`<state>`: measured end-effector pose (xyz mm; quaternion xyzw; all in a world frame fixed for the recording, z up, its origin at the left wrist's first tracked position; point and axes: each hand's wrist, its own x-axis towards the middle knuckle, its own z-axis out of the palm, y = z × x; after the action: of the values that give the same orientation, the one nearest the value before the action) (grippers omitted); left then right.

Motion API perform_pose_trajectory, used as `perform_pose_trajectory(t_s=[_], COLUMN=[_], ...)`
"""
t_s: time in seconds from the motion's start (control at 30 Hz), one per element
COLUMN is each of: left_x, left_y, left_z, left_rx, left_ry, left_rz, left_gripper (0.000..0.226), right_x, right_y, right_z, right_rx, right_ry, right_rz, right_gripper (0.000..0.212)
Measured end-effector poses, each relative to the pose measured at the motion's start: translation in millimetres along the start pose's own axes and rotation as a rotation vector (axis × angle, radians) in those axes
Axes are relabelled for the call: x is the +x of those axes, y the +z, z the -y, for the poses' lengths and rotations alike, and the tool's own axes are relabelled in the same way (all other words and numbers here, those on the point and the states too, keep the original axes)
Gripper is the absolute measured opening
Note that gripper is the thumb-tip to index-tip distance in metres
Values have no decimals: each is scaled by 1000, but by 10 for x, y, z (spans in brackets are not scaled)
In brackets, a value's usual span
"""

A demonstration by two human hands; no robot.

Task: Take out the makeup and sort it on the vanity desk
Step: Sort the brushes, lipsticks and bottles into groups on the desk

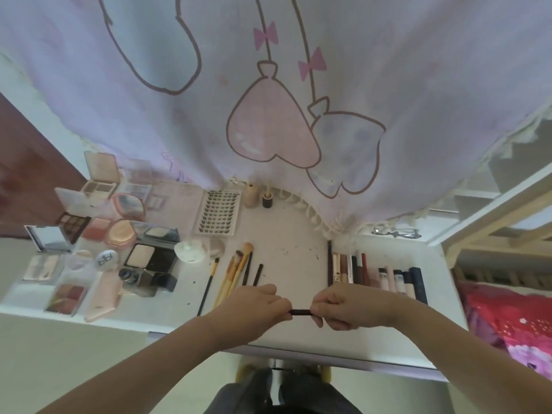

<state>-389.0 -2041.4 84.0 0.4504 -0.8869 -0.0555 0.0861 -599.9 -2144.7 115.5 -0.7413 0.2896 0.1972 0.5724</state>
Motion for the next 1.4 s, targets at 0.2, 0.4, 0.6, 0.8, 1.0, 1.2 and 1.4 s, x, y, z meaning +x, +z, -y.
perform_pose_trajectory(t_s=[0.2,0.4,0.6,0.8,1.0,1.2,1.4], left_x=[-221,-210,310,388,249,654,1402], left_y=[32,221,771,898,832,764,1049], left_z=[173,335,329,461,644,449,-36], left_rx=[-106,-579,-434,-145,-101,-130,-350], left_ry=[-245,-695,-923,-936,-963,-744,-808], left_rz=[159,58,190,390,394,221,240], left_gripper=[17,17,34,26,30,28,21], right_x=[-114,159,1016,1369,1560,1092,661], right_y=[12,41,341,426,444,30,-174], right_z=[-181,-308,-250,-224,-57,-314,-661], right_rx=[38,248,-35,-338,-494,-322,-307], right_ry=[65,173,376,471,384,400,488], right_rz=[-96,-396,-688,-652,-542,-703,-728], right_gripper=[30,28,32,40,41,32,28])
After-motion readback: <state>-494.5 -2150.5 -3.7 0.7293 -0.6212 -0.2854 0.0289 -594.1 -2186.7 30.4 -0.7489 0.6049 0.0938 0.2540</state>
